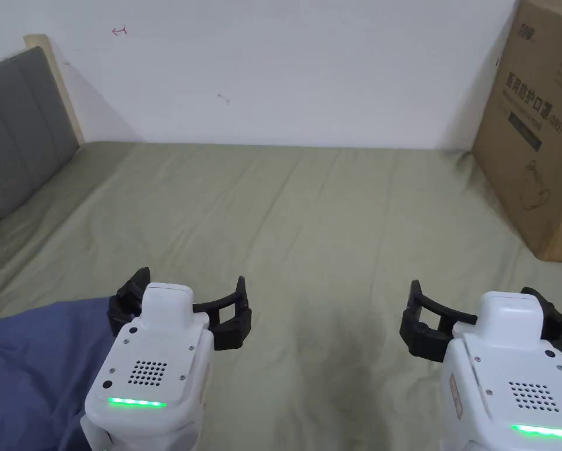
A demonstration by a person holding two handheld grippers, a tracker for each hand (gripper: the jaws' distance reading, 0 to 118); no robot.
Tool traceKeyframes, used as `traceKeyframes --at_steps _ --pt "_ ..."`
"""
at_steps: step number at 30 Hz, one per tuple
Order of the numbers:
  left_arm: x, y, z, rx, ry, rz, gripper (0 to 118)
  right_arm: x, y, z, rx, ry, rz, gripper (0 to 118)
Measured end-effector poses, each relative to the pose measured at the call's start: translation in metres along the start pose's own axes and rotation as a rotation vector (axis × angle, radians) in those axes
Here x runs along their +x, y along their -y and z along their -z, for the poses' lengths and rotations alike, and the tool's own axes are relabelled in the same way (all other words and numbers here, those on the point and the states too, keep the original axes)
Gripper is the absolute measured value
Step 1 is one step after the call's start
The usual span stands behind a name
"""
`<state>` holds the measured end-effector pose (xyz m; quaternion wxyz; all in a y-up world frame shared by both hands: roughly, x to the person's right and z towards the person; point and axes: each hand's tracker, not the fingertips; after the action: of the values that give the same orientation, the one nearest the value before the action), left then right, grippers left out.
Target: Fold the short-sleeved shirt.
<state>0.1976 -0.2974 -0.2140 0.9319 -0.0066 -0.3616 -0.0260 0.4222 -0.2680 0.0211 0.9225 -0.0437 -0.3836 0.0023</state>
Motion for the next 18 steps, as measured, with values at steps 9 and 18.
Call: traceKeyframes --at_steps 9,18 --pt "-0.0021 -0.0016 0.0021 0.011 -0.022 0.002 118 -0.0004 -0.0006 0.0 -0.001 -0.001 -0.001 118" --pt "-0.0024 -0.0039 0.0019 0.015 -0.025 -0.003 118 -0.0007 -0.0015 0.0001 -0.006 -0.003 -0.002 118"
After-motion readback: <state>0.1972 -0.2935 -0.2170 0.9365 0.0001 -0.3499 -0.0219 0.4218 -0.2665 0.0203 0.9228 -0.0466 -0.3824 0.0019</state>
